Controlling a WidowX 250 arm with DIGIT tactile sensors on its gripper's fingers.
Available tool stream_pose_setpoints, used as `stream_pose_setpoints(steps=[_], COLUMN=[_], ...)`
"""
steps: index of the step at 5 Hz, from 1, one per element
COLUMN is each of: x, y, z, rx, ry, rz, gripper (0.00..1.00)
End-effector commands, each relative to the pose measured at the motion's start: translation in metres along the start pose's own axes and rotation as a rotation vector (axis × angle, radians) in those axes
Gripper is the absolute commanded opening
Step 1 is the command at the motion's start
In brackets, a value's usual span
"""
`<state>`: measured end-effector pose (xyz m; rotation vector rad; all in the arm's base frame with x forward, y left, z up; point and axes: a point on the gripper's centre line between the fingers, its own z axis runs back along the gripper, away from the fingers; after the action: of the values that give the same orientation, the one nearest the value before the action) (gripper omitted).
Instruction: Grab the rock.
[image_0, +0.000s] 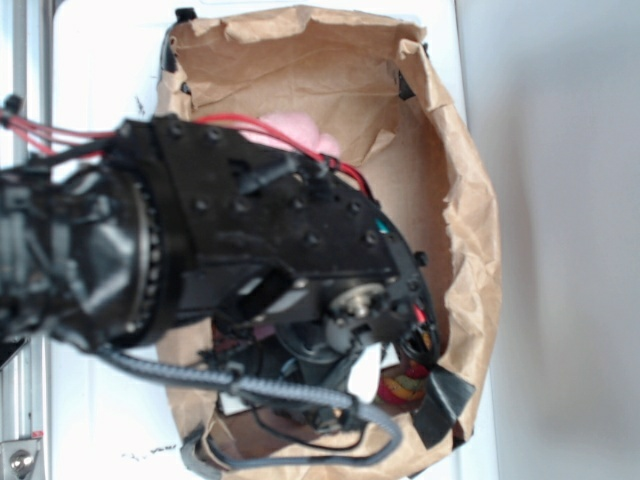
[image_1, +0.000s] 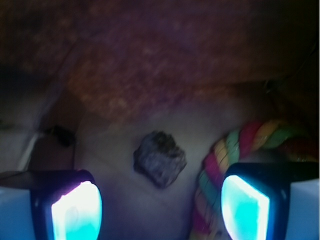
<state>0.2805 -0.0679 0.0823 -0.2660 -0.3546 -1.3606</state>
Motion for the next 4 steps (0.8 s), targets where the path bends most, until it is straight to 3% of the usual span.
stream_pose_setpoints(steps=[1,2,4], x=[-0.008,-0.016,-0.013], y=[0.038,0.042,0.003], z=[0.019,0.013,0.000], rx=[0.061,0.041,0.004], ry=[-0.013,0.018,0.039], rz=[0.010,0.022,-0.087], gripper=[1.00,1.00,1.00])
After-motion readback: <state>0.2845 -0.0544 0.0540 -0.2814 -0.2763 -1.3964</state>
